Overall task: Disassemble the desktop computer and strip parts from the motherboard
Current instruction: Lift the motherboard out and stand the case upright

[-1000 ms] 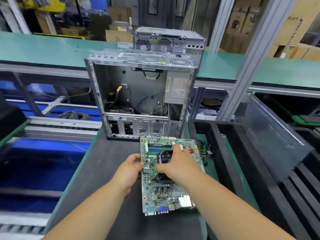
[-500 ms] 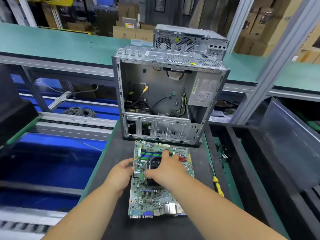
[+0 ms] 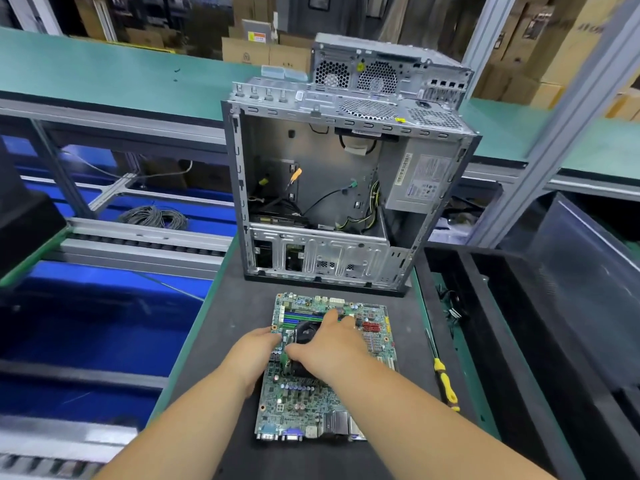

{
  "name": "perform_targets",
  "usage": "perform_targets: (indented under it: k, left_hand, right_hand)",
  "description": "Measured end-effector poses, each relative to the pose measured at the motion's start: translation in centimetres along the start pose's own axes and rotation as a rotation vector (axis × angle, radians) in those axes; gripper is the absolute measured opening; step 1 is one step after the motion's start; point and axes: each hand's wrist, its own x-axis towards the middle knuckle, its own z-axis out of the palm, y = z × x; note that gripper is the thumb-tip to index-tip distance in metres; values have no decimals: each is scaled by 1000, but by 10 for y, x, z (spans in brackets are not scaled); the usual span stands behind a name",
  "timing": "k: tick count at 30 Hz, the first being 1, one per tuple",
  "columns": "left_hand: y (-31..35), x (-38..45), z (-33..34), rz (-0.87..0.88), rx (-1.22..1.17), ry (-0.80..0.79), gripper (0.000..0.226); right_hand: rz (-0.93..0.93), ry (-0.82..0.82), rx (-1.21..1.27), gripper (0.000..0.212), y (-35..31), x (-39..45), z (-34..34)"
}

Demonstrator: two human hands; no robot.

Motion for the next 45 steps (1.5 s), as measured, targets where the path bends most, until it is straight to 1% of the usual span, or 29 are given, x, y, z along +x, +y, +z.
perform_targets:
  k: [3,6,9,12,16,18,19,21,22,25,28,31,35,37,40,43,45]
  left_hand:
    - [-4,-3,-5,1,-60,18,46]
    - [-9,-7,-6,13,-62,5,44]
    - [-9,-9,-3,-21,-228,-19,41]
    - [-7,-9,-3,-53,-361,-28,47]
    - [-1,-16,0,-55,-372,-14,62]
    - [4,-18,3,-32,-345,-33,61]
    - [7,-20,4,0,-332,-43,55]
    - [11,-23,5,95,-274,-26,39]
    - [14,-25,6,139,-229,-5,35]
    - [18,-32,8,228,-78,49,34]
    - [16,-40,15,343,64,54,33]
    - [13,-47,26,425,235,76,42]
    - [7,-54,42,560,525,168,58]
    - [5,-55,49,610,638,189,67]
    - [4,-56,57,673,794,180,78]
    - [6,-55,63,736,959,188,80]
    - [7,-54,68,740,1007,181,78]
  right_hand:
    - [-1,11,-10,104,-2,0,2]
    - [-23,19,-44,103,-1,1,3]
    - [-73,-6,-46,103,4,1,-1]
    - [-116,-36,-14,89,15,1,-9]
    - [-192,-69,81,71,36,0,-17]
    - [-213,-27,135,65,47,-1,-21]
    - [-221,2,160,62,53,-1,-23]
    - [-244,63,199,53,67,-1,-27]
    - [-253,99,220,47,75,-1,-29]
    - [-240,229,248,29,103,1,-36]
    - [-161,259,251,26,134,3,-41]
    - [-102,238,253,28,160,3,-41]
    - [-38,227,263,27,185,1,-38]
    - [9,218,223,30,197,0,-34]
    - [82,197,114,36,214,-3,-26]
    - [129,167,57,39,226,-4,-20]
    - [143,159,55,35,232,-4,-17]
